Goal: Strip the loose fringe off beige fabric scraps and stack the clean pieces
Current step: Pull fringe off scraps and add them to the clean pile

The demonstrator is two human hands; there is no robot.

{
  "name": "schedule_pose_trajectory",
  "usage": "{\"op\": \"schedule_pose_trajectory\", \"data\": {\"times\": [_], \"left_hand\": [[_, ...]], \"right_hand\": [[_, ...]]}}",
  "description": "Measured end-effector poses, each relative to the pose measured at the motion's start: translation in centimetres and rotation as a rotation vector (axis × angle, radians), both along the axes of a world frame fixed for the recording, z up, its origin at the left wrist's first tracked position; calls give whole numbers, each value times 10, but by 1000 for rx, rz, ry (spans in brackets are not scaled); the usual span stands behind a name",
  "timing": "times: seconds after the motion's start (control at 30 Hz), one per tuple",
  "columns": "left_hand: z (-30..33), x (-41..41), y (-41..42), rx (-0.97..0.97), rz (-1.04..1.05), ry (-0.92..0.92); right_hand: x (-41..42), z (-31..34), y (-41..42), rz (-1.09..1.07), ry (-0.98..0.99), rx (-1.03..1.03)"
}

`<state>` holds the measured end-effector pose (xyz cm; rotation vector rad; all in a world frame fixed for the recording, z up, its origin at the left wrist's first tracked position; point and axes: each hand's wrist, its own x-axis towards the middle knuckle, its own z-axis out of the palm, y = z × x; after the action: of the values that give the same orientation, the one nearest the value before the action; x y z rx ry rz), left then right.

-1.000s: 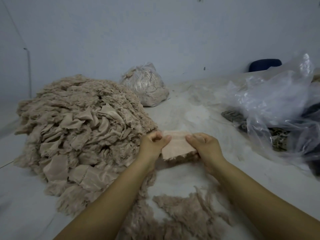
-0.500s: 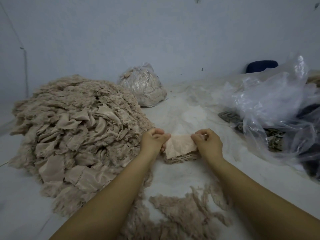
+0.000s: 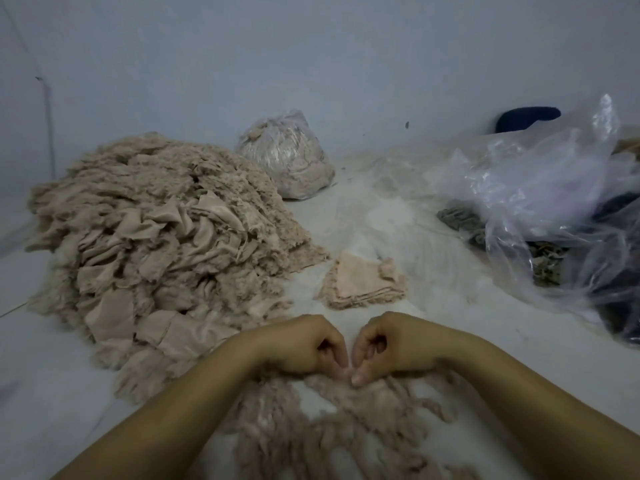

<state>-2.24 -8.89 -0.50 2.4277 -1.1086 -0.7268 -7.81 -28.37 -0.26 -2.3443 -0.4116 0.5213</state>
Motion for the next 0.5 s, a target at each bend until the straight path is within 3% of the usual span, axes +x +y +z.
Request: {"op": "schedule_pose_trajectory", "data": {"times": [0.13, 0.27, 0.33, 0.4, 0.43, 0.5], "left_hand": [[-6, 1, 6, -257, 246, -8], [-3, -8, 2, -553, 560, 176], [-1, -12, -2, -568, 687, 222], [-2, -19, -5, -514, 788, 145], [-1, -22, -7, -566, 838, 196], [5, -27, -10, -749, 865, 571]], "right_hand": [[2, -3, 5, -91, -225, 2], [1, -7, 11, -449, -286, 474], [2, -6, 16, -548, -391, 542], [1, -4, 24, -600, -539, 533], [-1, -3, 29, -612, -594, 521], [-3, -3, 39, -594, -648, 474]]}}
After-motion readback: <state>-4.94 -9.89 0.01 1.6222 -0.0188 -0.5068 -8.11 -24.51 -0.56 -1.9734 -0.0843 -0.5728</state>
